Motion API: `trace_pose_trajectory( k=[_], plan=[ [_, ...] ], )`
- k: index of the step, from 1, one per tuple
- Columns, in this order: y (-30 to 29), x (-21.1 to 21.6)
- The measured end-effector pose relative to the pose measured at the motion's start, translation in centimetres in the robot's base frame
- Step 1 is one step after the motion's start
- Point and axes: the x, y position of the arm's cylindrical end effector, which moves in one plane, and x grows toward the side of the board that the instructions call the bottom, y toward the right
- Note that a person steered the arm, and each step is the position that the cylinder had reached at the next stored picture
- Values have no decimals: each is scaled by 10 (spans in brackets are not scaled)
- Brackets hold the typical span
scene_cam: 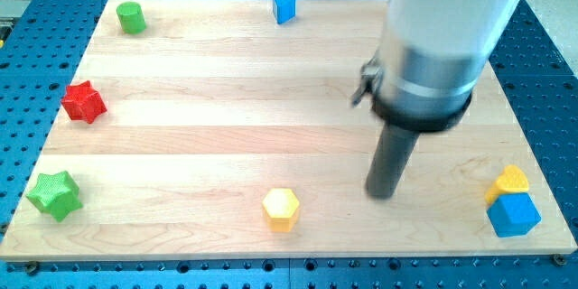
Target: Move hexagon into cube
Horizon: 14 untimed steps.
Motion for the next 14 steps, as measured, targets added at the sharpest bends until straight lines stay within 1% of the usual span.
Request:
trace_pose_trajectory(
  k=[1, 2, 3, 4, 5, 6, 7, 8, 9, 10, 11, 12, 13, 14],
  plan=[
    [109, -27],
    [205, 9],
    [204, 81],
    [171, 89],
    [121, 88],
    [99, 79],
    [83, 82],
    [43, 86],
    [-8, 82],
    [-52, 89],
    [-138, 89],
    [-160, 68],
    [-146, 36],
    [-207, 34]
  ],
)
